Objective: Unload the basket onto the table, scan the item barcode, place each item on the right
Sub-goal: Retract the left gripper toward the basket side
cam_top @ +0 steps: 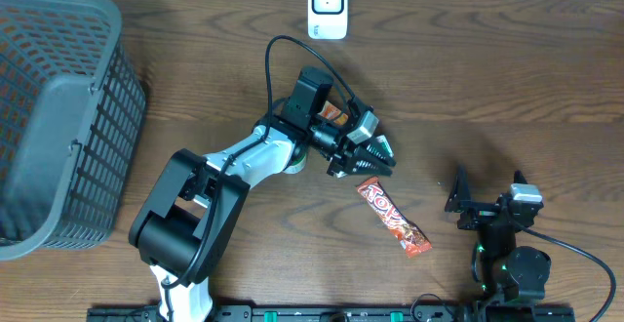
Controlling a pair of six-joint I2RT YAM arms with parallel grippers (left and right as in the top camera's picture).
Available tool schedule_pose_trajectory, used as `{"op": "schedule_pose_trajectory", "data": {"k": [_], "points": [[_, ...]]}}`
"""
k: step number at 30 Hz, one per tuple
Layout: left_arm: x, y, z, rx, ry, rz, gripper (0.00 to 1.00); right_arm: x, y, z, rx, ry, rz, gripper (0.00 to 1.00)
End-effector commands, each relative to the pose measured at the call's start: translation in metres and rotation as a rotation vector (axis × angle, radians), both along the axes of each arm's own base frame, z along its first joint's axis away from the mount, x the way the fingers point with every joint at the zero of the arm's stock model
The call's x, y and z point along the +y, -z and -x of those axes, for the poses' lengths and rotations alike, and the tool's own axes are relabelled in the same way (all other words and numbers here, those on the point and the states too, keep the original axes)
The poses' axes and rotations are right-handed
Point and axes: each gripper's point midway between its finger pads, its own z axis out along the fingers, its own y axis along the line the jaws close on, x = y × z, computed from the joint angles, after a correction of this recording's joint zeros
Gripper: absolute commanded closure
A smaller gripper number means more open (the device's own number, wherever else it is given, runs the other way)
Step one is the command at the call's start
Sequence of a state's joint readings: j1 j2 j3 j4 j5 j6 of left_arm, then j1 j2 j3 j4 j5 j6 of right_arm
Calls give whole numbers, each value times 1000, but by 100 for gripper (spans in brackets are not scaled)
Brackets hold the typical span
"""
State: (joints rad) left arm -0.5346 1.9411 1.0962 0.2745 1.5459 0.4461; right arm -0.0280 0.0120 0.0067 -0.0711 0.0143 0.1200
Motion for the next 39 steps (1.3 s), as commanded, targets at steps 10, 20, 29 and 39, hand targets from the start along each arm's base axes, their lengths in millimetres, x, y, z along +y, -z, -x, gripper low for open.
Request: {"op": "schedule_pose_trajectory", "data": {"k": [10,20,29,39], "points": [[-12,-19,-42,219,-189,-120,13,3,-1,0,-6,-15,13,1],[19,-57,-152,201,-1014,-232,13,16,-9,1,-28,-85,-44,1],[149,-131,-129,-119,-1549,-543,12,29,-56,23,9,-158,-66,1],[261,-243,-30,-256,-1880,-364,12,39,-53,70,244,-203,-90,1]]}}
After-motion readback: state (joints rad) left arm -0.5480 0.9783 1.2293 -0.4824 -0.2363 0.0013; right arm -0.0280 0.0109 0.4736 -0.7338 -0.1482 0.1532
